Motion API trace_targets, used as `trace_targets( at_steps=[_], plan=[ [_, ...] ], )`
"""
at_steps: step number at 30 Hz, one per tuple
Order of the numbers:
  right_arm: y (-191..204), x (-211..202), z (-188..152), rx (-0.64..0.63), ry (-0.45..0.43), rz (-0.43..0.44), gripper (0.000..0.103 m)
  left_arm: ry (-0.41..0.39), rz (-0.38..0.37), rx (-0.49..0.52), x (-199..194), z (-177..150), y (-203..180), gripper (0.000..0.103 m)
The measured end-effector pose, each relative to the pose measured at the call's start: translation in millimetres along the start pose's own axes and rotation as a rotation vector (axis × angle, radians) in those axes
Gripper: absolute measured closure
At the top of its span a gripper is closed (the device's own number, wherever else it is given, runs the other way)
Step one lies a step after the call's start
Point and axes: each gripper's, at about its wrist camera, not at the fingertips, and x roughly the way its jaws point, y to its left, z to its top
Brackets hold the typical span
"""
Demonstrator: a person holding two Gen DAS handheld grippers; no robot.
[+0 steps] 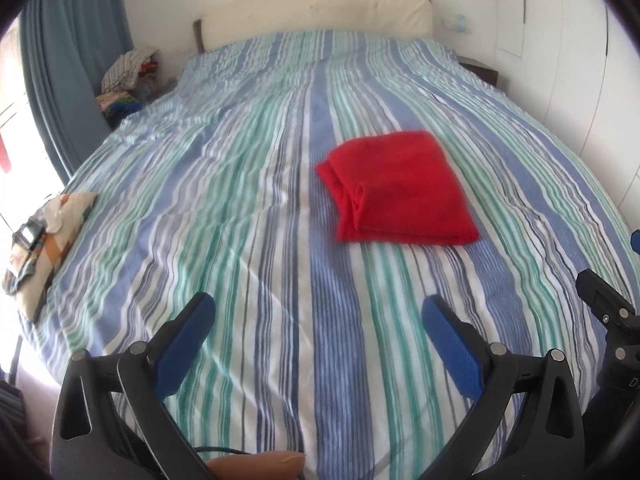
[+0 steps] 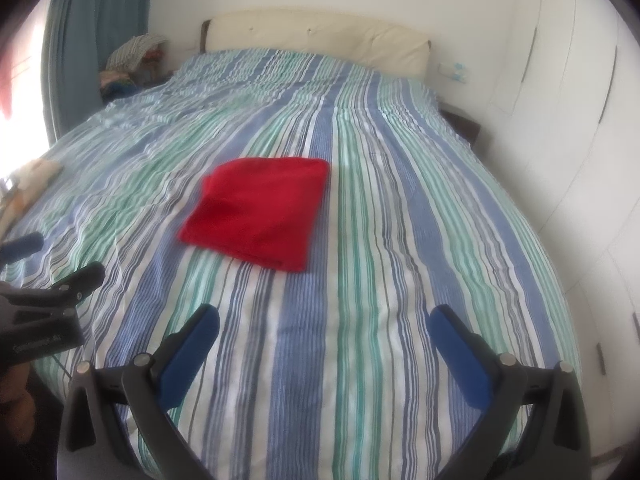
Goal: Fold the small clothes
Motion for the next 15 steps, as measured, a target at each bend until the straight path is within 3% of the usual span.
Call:
trace_targets(
  at_steps=[15],
  plan=[
    [3.7,-14.1,7.2,0.018,-0.017,0.014,0.0,-0.03,0.045,0.007,-17.7,3.1,-2.5,0.0]
  ],
)
